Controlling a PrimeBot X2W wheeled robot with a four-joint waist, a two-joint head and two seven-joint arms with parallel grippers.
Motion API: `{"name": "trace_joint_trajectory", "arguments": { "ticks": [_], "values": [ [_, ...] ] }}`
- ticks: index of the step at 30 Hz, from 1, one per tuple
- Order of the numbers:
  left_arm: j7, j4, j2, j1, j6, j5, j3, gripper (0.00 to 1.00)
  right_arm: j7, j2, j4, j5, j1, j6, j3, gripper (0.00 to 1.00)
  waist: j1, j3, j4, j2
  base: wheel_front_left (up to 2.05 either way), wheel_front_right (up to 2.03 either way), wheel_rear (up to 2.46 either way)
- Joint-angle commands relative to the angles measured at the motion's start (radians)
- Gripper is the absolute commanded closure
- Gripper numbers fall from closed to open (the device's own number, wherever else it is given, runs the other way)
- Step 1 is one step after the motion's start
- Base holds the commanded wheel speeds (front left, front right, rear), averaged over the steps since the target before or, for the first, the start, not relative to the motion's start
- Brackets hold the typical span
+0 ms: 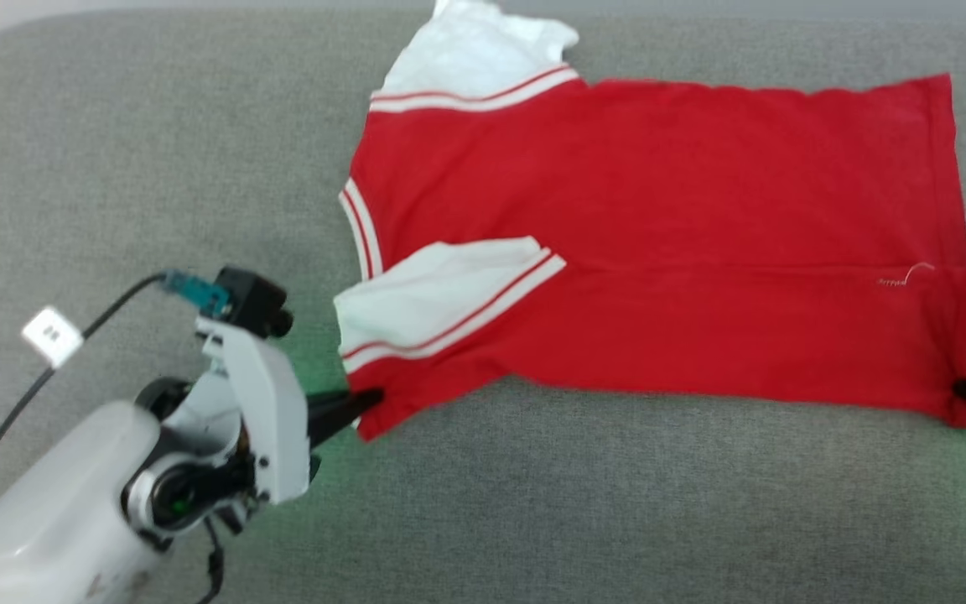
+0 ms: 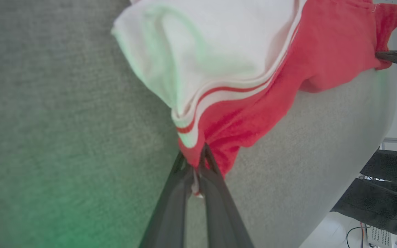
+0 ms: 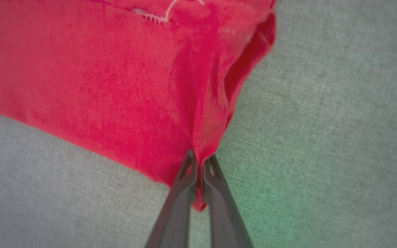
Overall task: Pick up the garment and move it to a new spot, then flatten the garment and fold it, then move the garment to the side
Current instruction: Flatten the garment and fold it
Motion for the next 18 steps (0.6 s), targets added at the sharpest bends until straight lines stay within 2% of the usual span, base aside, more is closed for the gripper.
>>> {"name": "trace_joint_trajectory", "arguments": {
  "ticks": [1,7,12,18],
  "values": [
    [-0.002,-0.001,0.011,0.026,0.000,-0.005,-0.003,1.00,0.001,-0.005,-0.002,0.014,0.021,0.000,-0.005,1.00,0.0000,-0.013,-0.004,0.0000,0.00,0.00,0.00],
    [-0.034,-0.104,0.079,0.113,0.009,-0.019,0.014,1.00,0.010,-0.025,-0.064,0.037,0.107,0.000,-0.060,1.00,0.0000,-0.036,-0.002,0.0000,0.00,0.00,0.00],
    [-0.060,-0.205,0.134,0.189,0.038,-0.023,0.023,1.00,0.037,-0.036,-0.123,0.068,0.210,0.000,-0.104,1.00,0.0000,-0.043,-0.002,0.0000,0.00,0.00,0.00],
    [-0.084,-0.299,0.173,0.261,0.071,-0.035,0.029,1.00,0.050,-0.009,-0.193,0.078,0.305,0.000,-0.145,1.00,0.0000,-0.047,-0.007,0.0000,0.00,0.00,0.00]
  ]
}}
